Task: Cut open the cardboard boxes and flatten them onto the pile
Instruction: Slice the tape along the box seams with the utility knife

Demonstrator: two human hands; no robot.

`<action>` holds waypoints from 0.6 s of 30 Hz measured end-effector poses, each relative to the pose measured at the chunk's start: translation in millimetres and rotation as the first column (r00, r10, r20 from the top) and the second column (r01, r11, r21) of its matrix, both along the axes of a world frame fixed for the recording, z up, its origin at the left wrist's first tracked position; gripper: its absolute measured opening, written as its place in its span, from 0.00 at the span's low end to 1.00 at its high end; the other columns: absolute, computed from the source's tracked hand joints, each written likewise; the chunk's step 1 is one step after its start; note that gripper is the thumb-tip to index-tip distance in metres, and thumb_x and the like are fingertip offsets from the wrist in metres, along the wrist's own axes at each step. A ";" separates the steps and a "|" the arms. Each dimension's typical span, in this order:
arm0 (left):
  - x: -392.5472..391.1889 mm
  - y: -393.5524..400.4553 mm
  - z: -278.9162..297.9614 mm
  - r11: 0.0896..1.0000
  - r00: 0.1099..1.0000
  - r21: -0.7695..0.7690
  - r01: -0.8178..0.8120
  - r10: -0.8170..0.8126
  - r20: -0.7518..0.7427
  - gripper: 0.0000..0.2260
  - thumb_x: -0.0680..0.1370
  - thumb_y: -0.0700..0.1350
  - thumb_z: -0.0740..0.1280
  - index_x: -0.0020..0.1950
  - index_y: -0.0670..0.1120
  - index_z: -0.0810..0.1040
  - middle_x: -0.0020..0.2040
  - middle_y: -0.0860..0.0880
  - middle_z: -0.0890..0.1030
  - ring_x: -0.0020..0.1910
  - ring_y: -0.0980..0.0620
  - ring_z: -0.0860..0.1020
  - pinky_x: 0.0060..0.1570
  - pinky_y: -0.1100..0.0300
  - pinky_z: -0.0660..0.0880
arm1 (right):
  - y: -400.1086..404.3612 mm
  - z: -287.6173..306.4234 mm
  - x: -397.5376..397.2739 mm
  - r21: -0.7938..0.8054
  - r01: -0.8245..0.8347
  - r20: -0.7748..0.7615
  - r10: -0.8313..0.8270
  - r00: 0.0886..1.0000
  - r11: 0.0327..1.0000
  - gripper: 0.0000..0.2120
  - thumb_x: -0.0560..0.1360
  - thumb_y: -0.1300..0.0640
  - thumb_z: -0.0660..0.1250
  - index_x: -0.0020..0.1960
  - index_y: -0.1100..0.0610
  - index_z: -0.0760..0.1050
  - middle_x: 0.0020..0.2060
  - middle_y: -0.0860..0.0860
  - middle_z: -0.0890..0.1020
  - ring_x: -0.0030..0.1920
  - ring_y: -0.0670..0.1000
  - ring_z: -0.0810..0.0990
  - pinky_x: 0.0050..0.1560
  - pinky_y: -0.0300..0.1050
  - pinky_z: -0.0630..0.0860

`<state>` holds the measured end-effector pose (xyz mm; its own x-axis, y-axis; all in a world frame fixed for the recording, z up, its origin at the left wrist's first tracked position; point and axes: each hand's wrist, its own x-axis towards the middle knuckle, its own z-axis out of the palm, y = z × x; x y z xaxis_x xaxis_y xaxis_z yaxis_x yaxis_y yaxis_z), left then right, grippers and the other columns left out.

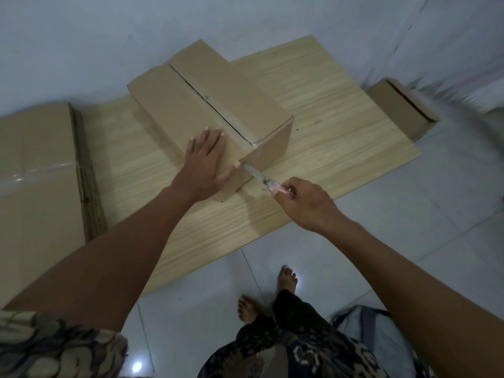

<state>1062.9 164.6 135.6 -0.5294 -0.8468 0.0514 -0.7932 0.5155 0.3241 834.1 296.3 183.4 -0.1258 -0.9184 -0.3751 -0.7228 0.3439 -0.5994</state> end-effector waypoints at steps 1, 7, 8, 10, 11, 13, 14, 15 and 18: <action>1.6 -0.6 -0.4 1.000 1.000 0.003 0.012 -0.012 0.009 0.42 0.78 0.67 0.50 0.81 0.39 0.57 0.83 0.43 0.55 0.82 0.41 0.49 0.78 0.41 0.44 | -1.1 0.0 -0.5 0.001 0.002 0.000 -0.002 1.000 1.000 0.14 0.80 0.38 0.62 0.52 0.48 0.75 0.40 0.43 0.77 0.40 0.43 0.75 0.38 0.43 0.67; 0.8 1.1 -3.9 0.999 0.997 -0.031 0.029 -0.027 0.068 0.39 0.80 0.64 0.48 0.81 0.38 0.58 0.82 0.41 0.57 0.81 0.39 0.52 0.77 0.40 0.46 | -3.4 -0.3 2.1 -0.014 0.009 -0.027 -0.009 1.000 1.000 0.12 0.79 0.39 0.63 0.54 0.46 0.73 0.40 0.42 0.77 0.44 0.47 0.77 0.44 0.44 0.68; 0.5 1.7 -4.5 0.999 0.997 -0.038 0.034 -0.031 0.073 0.38 0.80 0.64 0.48 0.81 0.37 0.58 0.82 0.40 0.58 0.81 0.39 0.52 0.77 0.40 0.46 | -3.0 -0.9 2.5 -0.015 0.012 -0.027 -0.013 1.000 1.000 0.12 0.79 0.39 0.63 0.54 0.46 0.72 0.40 0.42 0.77 0.44 0.47 0.77 0.44 0.44 0.68; 1.2 2.1 -5.8 0.998 0.996 -0.053 0.037 -0.032 0.081 0.37 0.81 0.63 0.48 0.80 0.37 0.59 0.81 0.40 0.58 0.81 0.38 0.53 0.77 0.39 0.47 | -2.9 -2.0 4.7 -0.019 0.010 -0.028 -0.011 1.000 1.000 0.11 0.80 0.39 0.63 0.54 0.45 0.71 0.40 0.42 0.77 0.42 0.45 0.77 0.43 0.44 0.68; 1.9 1.7 -6.4 0.998 0.996 -0.058 0.035 -0.030 0.081 0.37 0.81 0.63 0.48 0.80 0.37 0.59 0.81 0.40 0.59 0.81 0.38 0.54 0.77 0.38 0.48 | -3.1 -2.2 5.8 -0.019 0.006 -0.027 -0.006 1.000 1.000 0.11 0.80 0.39 0.63 0.54 0.45 0.71 0.39 0.42 0.77 0.41 0.44 0.76 0.42 0.44 0.68; 2.2 1.3 -7.1 0.998 0.996 -0.062 0.033 -0.027 0.083 0.36 0.81 0.62 0.48 0.80 0.37 0.59 0.81 0.40 0.59 0.81 0.38 0.54 0.77 0.38 0.48 | -3.5 -2.6 6.3 -0.019 -0.004 -0.024 0.004 1.000 1.000 0.12 0.80 0.38 0.62 0.54 0.46 0.71 0.39 0.42 0.76 0.40 0.43 0.75 0.42 0.44 0.68; 2.0 1.3 -6.9 0.998 0.996 -0.061 0.032 -0.027 0.086 0.36 0.82 0.62 0.48 0.80 0.36 0.59 0.81 0.40 0.59 0.81 0.38 0.54 0.77 0.38 0.48 | -4.0 -2.4 6.4 -0.020 -0.007 -0.027 0.006 1.000 1.000 0.12 0.80 0.38 0.62 0.54 0.46 0.71 0.39 0.42 0.76 0.40 0.42 0.75 0.42 0.44 0.68; 1.5 1.8 -6.6 0.997 0.996 -0.063 0.032 -0.027 0.086 0.36 0.82 0.62 0.48 0.80 0.36 0.59 0.81 0.39 0.59 0.81 0.38 0.54 0.77 0.38 0.48 | -4.3 -1.8 6.2 -0.017 -0.010 -0.031 0.009 0.999 1.000 0.12 0.80 0.38 0.62 0.54 0.46 0.71 0.39 0.42 0.77 0.40 0.43 0.75 0.41 0.44 0.68; 1.6 1.8 -6.3 0.996 0.997 -0.079 0.028 -0.022 0.079 0.35 0.82 0.61 0.49 0.79 0.36 0.61 0.81 0.39 0.60 0.80 0.37 0.56 0.76 0.37 0.51 | -5.6 -1.6 6.9 -0.004 -0.017 -0.035 0.017 0.999 1.000 0.12 0.80 0.38 0.62 0.54 0.46 0.72 0.41 0.43 0.78 0.42 0.45 0.77 0.40 0.44 0.68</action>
<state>1064.5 166.4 129.3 -0.5557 -0.8279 0.0759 -0.8009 0.5576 0.2184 841.0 290.7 181.8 -0.1234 -0.9220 -0.3671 -0.7488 0.3293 -0.5752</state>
